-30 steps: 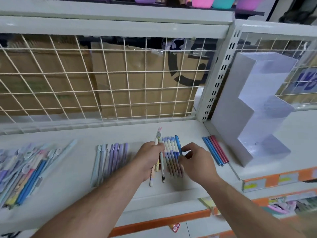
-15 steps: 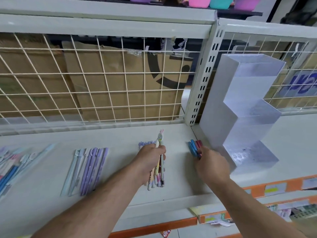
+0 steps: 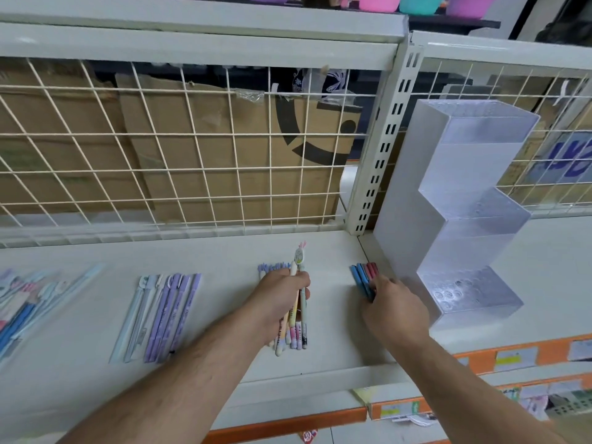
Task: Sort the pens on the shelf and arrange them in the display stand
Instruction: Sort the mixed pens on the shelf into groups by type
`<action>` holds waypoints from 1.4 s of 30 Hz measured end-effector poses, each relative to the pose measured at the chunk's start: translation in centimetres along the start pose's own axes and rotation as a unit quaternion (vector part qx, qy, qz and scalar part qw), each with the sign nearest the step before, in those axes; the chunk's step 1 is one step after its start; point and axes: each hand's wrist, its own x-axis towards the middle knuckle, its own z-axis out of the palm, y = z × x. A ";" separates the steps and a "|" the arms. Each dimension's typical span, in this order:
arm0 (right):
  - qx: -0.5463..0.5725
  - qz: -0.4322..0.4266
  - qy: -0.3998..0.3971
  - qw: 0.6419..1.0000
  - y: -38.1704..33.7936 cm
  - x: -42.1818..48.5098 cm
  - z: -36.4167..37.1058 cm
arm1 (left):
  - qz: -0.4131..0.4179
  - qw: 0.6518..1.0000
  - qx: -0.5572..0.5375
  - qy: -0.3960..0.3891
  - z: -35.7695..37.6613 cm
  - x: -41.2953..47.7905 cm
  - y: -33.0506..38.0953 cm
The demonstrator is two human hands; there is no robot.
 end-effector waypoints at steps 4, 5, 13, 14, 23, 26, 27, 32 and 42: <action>0.035 -0.014 0.027 0.999 -0.7 -0.6 -0.2 | -0.008 1.000 -0.017 -0.003 -0.4 -0.3 -0.1; 0.065 -0.025 0.037 0.997 -1.1 -0.8 -0.2 | -0.005 1.000 -0.017 -0.004 -0.5 -0.4 -0.1; 0.427 -0.076 -0.160 0.887 -7.5 -3.9 -1.7 | 0.016 0.999 -0.036 -0.030 -2.3 -2.1 -0.3; 0.421 -0.078 -0.166 0.888 -8.1 -4.1 -1.6 | 0.019 0.998 -0.041 -0.033 -2.7 -2.2 -0.3; 0.441 -0.049 -0.198 0.874 -13.5 -6.0 -0.4 | 0.020 0.998 -0.066 0.005 -8.1 -3.9 -0.4; 0.439 -0.052 -0.207 0.873 -16.2 -6.7 0.2 | 0.022 0.997 -0.058 0.041 -11.0 -4.0 -0.9; 0.432 -0.058 -0.211 0.875 -17.3 -7.0 0.5 | 0.020 0.997 -0.058 0.056 -12.1 -4.1 -1.0; 0.401 -0.080 -0.225 0.884 -22.7 -7.9 2.4 | 0.011 0.991 -0.068 0.112 -18.4 -4.7 -2.0; 0.244 -0.103 -0.250 0.931 -32.1 -9.1 4.9 | 0.005 0.984 -0.041 0.173 -28.4 -5.9 -2.5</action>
